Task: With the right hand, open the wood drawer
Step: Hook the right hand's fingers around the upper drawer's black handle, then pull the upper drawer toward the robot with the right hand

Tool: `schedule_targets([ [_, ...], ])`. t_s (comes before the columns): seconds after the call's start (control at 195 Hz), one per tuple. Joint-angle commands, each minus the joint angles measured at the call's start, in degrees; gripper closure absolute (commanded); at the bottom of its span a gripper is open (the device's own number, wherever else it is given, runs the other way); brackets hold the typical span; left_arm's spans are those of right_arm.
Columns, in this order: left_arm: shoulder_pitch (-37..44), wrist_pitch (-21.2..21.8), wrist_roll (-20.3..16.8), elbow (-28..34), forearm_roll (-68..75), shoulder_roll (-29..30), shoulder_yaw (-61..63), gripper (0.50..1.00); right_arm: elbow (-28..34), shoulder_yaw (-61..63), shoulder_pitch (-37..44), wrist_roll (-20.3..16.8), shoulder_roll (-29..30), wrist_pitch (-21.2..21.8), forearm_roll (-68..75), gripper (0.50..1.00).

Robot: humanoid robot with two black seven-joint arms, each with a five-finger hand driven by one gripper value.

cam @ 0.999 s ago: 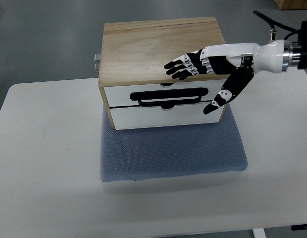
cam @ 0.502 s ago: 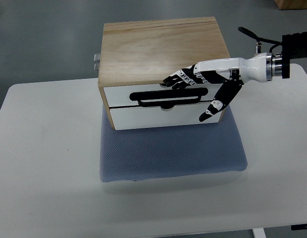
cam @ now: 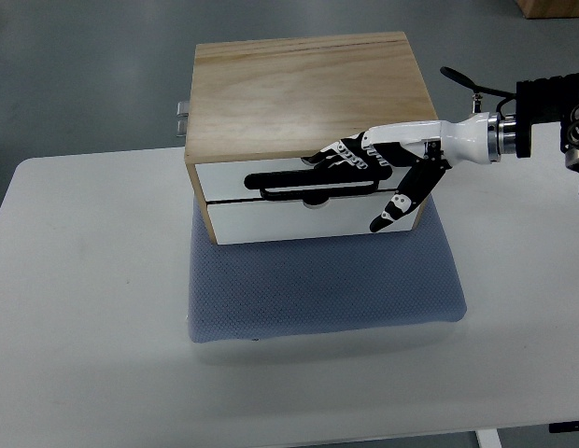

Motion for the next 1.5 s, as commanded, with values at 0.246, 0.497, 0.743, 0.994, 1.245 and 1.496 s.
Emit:
schedule_targets([
  [0.246,0.0,0.0,0.0,0.0,0.0,0.0,0.0,0.500,-1.8,-0.1,-2.0,0.0,0.8,0.0,0.0,0.548],
  [0.497,0.0,0.0,0.0,0.0,0.0,0.0,0.0,0.500,-1.8,-0.3,-3.1,0.0,1.0,0.0,-0.2,0.548],
  [0.743,0.0,0.0,0.0,0.0,0.0,0.0,0.0,0.500,-0.6,-0.2,-3.1,0.1,1.0,0.7,-0.5,0.548],
  [0.994,0.0,0.0,0.0,0.0,0.0,0.0,0.0,0.500,2.3,-0.2,-3.2,0.1,0.9,0.7,-0.5,0.546],
  [1.245,0.0,0.0,0.0,0.0,0.0,0.0,0.0,0.500,5.5,-0.3,-3.2,0.1,0.1,0.7,-0.5,0.546],
  [1.496,0.0,0.0,0.0,0.0,0.0,0.0,0.0,0.500,9.1,-0.7,-3.2,0.1,-1.2,0.6,-0.5,0.546],
])
